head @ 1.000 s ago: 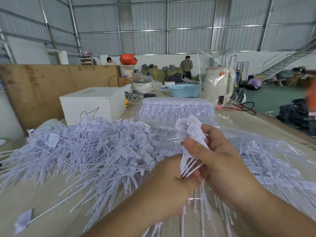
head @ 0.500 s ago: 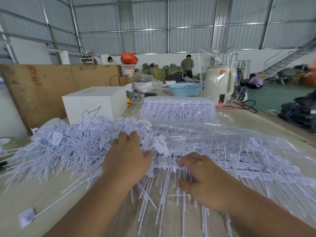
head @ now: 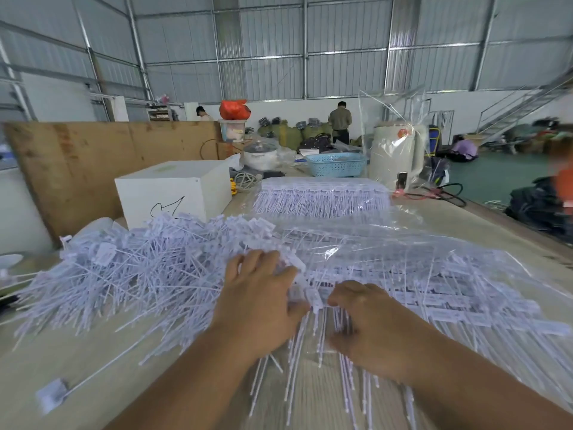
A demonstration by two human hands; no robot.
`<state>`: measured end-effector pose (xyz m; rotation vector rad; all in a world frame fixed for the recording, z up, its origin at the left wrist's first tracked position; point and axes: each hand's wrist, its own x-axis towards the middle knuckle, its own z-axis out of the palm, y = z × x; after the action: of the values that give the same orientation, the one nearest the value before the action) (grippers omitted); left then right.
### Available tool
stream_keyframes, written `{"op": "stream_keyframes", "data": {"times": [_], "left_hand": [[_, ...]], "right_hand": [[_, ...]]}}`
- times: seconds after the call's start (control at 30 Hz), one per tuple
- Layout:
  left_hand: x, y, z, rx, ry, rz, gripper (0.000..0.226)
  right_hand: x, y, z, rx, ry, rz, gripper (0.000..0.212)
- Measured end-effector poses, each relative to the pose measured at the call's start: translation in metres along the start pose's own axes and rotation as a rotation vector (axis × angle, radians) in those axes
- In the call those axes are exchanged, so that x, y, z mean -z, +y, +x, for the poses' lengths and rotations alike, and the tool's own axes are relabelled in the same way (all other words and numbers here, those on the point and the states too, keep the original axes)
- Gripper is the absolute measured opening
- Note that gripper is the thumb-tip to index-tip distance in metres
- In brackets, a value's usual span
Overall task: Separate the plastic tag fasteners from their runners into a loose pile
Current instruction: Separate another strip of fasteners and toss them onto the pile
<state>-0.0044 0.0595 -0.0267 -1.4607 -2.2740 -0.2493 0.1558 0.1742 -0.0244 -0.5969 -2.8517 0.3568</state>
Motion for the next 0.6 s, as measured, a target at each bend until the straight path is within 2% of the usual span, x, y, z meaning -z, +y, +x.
{"op": "stream_keyframes", "data": {"times": [0.07,0.17,0.3,0.4,0.6], "left_hand": [[-0.006,-0.007,0.002,0.035,-0.057,0.056,0.061],[-0.008,-0.015,0.009,0.072,-0.052,0.070,0.056],[-0.008,-0.022,0.015,0.153,-0.059,0.060,0.066],[-0.010,-0.025,0.019,0.175,-0.066,0.064,0.072],[-0.010,-0.039,0.036,0.169,-0.105,0.129,0.062]], "right_hand": [[0.004,0.000,-0.001,-0.004,-0.009,0.011,0.043],[0.009,-0.001,-0.002,-0.003,-0.012,0.009,0.029],[0.012,-0.004,-0.003,-0.012,-0.061,-0.049,0.019],[0.012,-0.005,-0.004,-0.005,-0.096,-0.083,0.018],[0.015,-0.005,-0.005,0.007,-0.120,-0.086,0.017]]}}
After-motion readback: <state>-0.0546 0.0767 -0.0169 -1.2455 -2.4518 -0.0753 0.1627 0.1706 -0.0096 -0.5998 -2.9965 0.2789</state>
